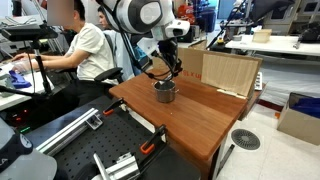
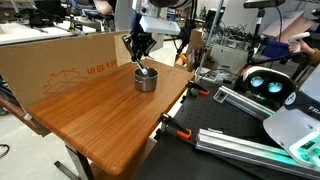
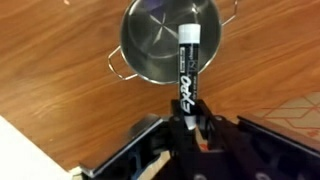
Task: Put the marker in the pot
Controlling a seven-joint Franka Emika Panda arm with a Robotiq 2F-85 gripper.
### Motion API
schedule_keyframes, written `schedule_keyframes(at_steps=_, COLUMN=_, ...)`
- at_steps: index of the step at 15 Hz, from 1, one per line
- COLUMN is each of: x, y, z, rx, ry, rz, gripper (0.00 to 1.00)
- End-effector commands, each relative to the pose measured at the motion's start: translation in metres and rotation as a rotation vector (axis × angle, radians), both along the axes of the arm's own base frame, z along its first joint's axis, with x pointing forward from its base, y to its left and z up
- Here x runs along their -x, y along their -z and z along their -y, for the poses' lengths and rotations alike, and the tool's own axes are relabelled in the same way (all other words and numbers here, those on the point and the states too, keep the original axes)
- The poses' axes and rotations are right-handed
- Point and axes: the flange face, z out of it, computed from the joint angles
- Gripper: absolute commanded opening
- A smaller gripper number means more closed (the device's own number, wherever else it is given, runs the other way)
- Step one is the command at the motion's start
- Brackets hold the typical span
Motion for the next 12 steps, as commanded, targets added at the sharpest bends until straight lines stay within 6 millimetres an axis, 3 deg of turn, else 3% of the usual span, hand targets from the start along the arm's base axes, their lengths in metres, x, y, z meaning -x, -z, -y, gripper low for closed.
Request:
schedule_keyframes(at_steps=1, x=0.000, y=0.006, z=-0.006, rx=0.046, ry=-0.010, rz=0.079, gripper=0.05)
schedule_keyframes(at_steps=8, x=0.007, y=0.023, z=-0.020, rx=0.076, ry=-0.053, rz=0.068, gripper=0.05)
schedule_keyframes(at_steps=9, x=0.008, y=0.023, z=-0.022, rx=0.073, ry=-0.059, rz=0.061, gripper=0.44)
schedule_keyframes(at_steps=10, x=0.008, y=0.023, z=-0.022, rx=0.072, ry=-0.064, rz=0.057, gripper=0.47)
schedule_keyframes(at_steps=12, x=0.008, y=0.022, z=-0.024, rx=0.059, ry=-0.069, rz=0.042, gripper=0.60)
